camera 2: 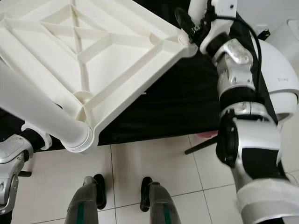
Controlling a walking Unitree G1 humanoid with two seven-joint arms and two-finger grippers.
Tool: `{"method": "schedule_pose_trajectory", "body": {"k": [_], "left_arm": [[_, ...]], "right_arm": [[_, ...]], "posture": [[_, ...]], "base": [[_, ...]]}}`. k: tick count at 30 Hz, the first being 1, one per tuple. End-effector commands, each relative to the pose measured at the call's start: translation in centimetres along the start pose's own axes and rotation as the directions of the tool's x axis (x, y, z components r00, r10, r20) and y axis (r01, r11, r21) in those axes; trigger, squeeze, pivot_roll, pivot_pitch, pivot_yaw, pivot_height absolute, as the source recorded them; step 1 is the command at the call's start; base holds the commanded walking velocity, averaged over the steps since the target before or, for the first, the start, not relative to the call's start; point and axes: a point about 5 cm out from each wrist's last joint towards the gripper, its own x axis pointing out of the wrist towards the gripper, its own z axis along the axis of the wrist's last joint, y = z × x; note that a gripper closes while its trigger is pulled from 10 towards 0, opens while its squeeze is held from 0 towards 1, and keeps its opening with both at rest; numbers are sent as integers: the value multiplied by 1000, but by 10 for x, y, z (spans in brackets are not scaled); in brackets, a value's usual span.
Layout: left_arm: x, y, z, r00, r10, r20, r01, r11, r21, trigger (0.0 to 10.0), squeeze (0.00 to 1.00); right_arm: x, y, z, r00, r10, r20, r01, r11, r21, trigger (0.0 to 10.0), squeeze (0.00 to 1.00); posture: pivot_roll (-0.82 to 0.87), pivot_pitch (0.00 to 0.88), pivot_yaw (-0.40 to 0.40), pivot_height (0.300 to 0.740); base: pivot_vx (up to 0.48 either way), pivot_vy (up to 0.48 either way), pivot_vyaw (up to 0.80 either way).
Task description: Building children table
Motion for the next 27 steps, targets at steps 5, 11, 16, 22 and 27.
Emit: {"method": "schedule_pose_trajectory", "body": {"k": [5,11,16,22,27], "left_arm": [[2,8,2,997,70,-14,-69,997,26,10000,0],[3,14,3,997,74,-17,-73,997,32,10000,0],[6,15,5,996,92,-5,-92,996,13,10000,0],[9,7,0,998,67,-5,-67,995,-76,10000,0],[10,6,-3,999,44,-22,-45,996,-79,10000,0]], "right_arm": [[-12,24,-18,999,20,32,-23,997,75,10000,0],[-22,45,-27,999,31,28,-34,990,133,10000,0],[-27,60,-31,999,40,32,-45,983,177,10000,0],[-40,93,-47,1000,24,17,-28,961,274,10000,0],[-47,95,-47,1000,-10,19,4,958,286,10000,0]], "posture": [[31,276,-66,740],[30,287,-49,740],[29,287,-43,740],[30,287,-38,740],[35,285,-34,740]], "base": [[0,0,0],[0,0,0],[0,0,0],[0,0,0],[0,0,0]]}}
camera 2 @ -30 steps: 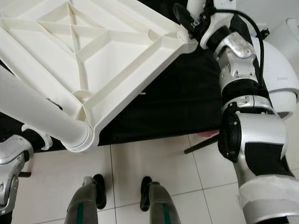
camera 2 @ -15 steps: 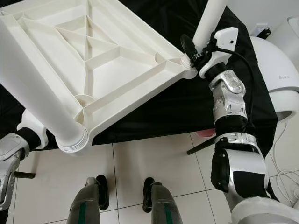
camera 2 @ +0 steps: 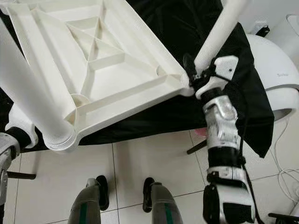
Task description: Building children table
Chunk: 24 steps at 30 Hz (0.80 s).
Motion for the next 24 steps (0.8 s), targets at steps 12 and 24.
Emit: {"method": "schedule_pose_trajectory", "body": {"k": [12,24], "left_arm": [[32,-13,10,996,76,36,-68,982,-179,10000,0],[19,23,-11,909,389,-150,-409,900,-148,10000,0]], "right_arm": [[-11,62,-18,997,61,-48,-53,988,143,10000,0],[-15,66,-26,989,-62,-136,70,996,55,10000,0]], "posture": [[16,261,-9,740],[5,254,-23,740]], "base": [[0,0,0],[0,0,0]]}}
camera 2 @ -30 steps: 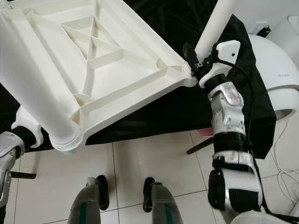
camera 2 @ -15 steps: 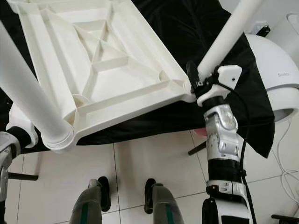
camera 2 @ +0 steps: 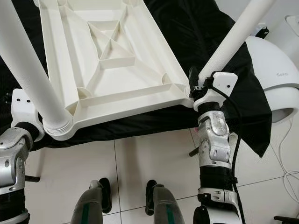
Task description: Building children table
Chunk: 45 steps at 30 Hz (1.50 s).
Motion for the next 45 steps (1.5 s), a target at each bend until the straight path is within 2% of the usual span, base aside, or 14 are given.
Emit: {"method": "schedule_pose_trajectory", "body": {"k": [1,3,5,7,10,16,18,26,29,34,37,38,40,45], "left_arm": [[2,8,1,992,123,-16,-122,992,37,10000,0],[1,11,2,991,133,-10,-132,989,61,10000,0],[0,8,5,998,58,-5,-56,979,194,10000,0],[-1,7,5,999,37,-9,-34,973,230,10000,0],[-2,30,29,990,122,75,-140,938,316,10000,0],[-4,42,44,975,177,131,-209,934,291,10000,0],[-8,57,61,966,199,165,-242,923,299,10000,0],[-11,67,59,970,201,138,-236,917,322,10000,0],[-10,49,42,981,175,83,-190,952,240,10000,0],[-12,39,36,987,152,49,-158,970,182,10000,0],[-20,40,29,999,42,-17,-37,972,232,10000,0],[-26,42,28,998,-35,-46,47,956,291,10000,0],[-31,42,27,993,-93,-73,113,932,344,10000,0],[-39,49,22,982,-135,-129,171,927,335,10000,0]], "right_arm": [[-3,49,-19,979,186,-83,-181,981,66,10000,0],[-3,50,-19,979,186,-86,-181,982,62,10000,0],[0,49,-17,979,189,-80,-185,981,55,10000,0],[1,50,-17,979,188,-79,-184,981,52,10000,0],[11,45,-6,981,190,-43,-189,981,34,10000,0],[13,44,-1,982,190,-23,-189,981,37,10000,0],[15,44,3,981,194,-10,-194,980,39,10000,0],[19,42,6,981,194,-3,-194,981,30,10000,0],[19,40,6,981,195,-5,-195,981,23,10000,0],[18,38,6,981,194,-10,-194,981,16,10000,0],[18,39,6,980,199,-14,-199,980,15,10000,0],[19,39,6,979,203,-15,-203,979,19,10000,0],[20,40,7,978,210,-15,-209,978,18,10000,0],[21,41,7,977,214,-14,-214,977,17,10000,0]], "posture": [[5,254,-23,740],[5,254,-23,740],[9,253,-27,740],[9,253,-27,740],[9,249,-26,740],[11,247,-23,740],[18,250,-20,740],[27,251,-17,740],[20,258,-18,740],[16,261,-27,740],[24,265,-42,740],[27,265,-44,740],[30,267,-46,740],[30,267,-46,740]], "base": [[0,0,0],[0,0,0],[0,0,0],[0,0,0],[0,0,0],[0,0,0],[0,0,0],[0,0,0],[0,0,0],[0,0,0],[0,0,0],[0,0,0],[0,0,0],[0,0,0]]}}
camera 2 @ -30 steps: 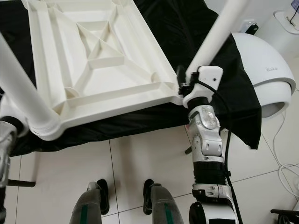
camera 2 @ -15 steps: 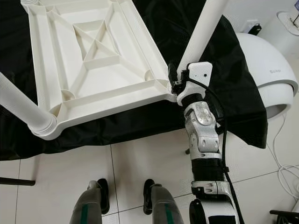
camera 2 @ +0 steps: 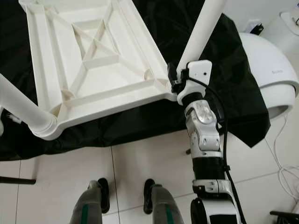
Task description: Building children table
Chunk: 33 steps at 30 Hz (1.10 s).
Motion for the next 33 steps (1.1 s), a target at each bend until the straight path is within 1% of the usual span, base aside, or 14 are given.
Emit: {"method": "schedule_pose_trajectory", "body": {"k": [1,4,6,9,12,13,15,18,20,25,30,31,32,33], "left_arm": [[-5,0,-1,1000,-24,-3,24,1000,4,10000,0],[-14,3,0,997,-81,2,81,997,-14,10000,0],[-21,-3,1,985,-169,13,169,985,35,10000,0],[-26,-7,1,973,-233,7,232,971,59,10000,0],[-35,-23,-1,920,-393,1,392,918,49,10000,0],[-35,-23,-1,920,-393,1,392,918,49,10000,0],[-41,-31,-6,880,-473,-34,474,878,59,10000,0],[-44,-37,-9,858,-513,-40,514,856,53,10000,0],[-49,-48,-9,816,-577,-33,578,814,50,10000,0],[-37,-60,-3,832,-554,16,553,832,42,10000,0],[-32,-60,0,848,-529,36,528,849,37,10000,0],[-27,-57,0,872,-487,34,486,873,34,10000,0],[-27,-57,0,872,-487,34,486,873,34,10000,0],[-16,-46,-4,925,-380,-11,379,922,72,10000,0]], "right_arm": [[2,8,0,999,44,9,-45,996,73,10000,0],[2,8,1,999,40,13,-41,996,75,10000,0],[2,7,1,999,36,13,-37,996,76,10000,0],[1,7,1,999,34,13,-35,996,76,10000,0],[1,7,1,999,31,14,-32,996,77,10000,0],[1,7,1,999,31,14,-32,996,77,10000,0],[1,7,2,999,29,17,-30,996,78,10000,0],[1,7,2,999,27,17,-29,997,78,10000,0],[2,6,2,1000,24,20,-25,997,77,10000,0],[2,7,3,999,23,24,-25,997,79,10000,0],[2,7,3,999,24,25,-26,996,80,10000,0],[2,7,4,999,25,26,-27,996,80,10000,0],[2,7,4,999,25,26,-27,996,80,10000,0],[2,7,5,999,28,30,-31,996,78,10000,0]], "posture": [[30,267,-46,740],[31,274,-41,740],[30,275,-40,740],[30,275,-38,740],[27,277,-35,740],[27,277,-35,740],[27,277,-35,740],[27,277,-35,740],[30,276,-31,740],[30,276,-31,740],[28,275,-31,740],[28,275,-31,740],[28,275,-31,740],[23,279,-29,740]], "base": [[0,0,0],[0,0,0],[0,0,0],[0,0,0],[0,0,0],[0,0,0],[0,0,0],[0,0,0],[0,0,0],[0,0,0],[0,0,0],[0,0,0],[0,0,0],[0,0,0]]}}
